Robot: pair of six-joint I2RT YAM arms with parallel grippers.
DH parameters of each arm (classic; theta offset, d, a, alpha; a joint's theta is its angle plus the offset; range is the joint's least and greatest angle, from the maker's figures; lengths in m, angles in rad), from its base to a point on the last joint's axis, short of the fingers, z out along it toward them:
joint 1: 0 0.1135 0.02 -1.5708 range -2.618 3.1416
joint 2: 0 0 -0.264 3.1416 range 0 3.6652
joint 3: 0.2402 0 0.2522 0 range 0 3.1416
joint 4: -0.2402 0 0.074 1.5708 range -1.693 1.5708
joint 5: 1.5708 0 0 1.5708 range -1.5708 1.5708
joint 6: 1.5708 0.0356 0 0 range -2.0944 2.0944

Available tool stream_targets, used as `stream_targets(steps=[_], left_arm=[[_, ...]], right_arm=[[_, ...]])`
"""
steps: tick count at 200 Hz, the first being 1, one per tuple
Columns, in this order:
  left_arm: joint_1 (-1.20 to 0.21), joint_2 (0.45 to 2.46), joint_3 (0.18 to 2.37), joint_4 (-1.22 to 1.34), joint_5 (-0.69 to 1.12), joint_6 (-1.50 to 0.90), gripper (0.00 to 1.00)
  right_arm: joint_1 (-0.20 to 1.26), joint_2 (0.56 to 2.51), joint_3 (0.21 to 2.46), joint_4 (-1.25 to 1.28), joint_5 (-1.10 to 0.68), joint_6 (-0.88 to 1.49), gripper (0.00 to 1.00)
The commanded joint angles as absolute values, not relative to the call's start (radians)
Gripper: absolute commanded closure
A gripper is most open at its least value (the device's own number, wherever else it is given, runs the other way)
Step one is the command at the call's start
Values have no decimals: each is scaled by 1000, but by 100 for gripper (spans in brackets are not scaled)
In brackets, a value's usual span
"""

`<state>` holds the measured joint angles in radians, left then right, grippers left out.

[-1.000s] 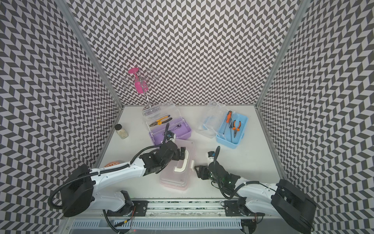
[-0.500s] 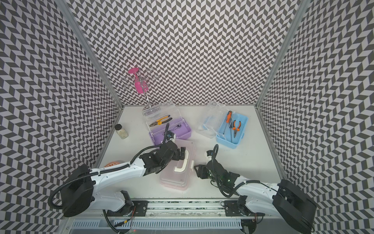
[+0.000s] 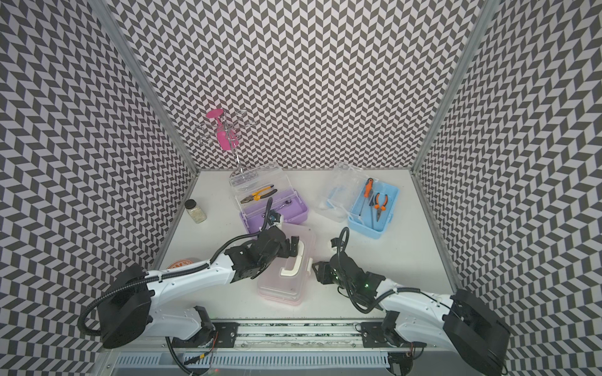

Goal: Close toolboxes
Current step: Fasten the toolbox latch on the toolbox.

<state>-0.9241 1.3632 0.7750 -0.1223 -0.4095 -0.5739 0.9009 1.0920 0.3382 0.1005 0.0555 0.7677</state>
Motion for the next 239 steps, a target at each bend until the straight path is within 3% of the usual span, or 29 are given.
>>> stream_targets(steps=[1, 166, 239], left_arm=[[-936, 1408, 732, -195, -340, -571, 0], [-939, 1428, 723, -164, -308, -581, 1], [-933, 1404, 751, -195, -335, -568, 0]], right_arm=[[907, 1077, 381, 149, 14, 764, 49], [908, 1231, 431, 250, -21, 744, 52], [906, 1177, 458, 41, 122, 731, 42]])
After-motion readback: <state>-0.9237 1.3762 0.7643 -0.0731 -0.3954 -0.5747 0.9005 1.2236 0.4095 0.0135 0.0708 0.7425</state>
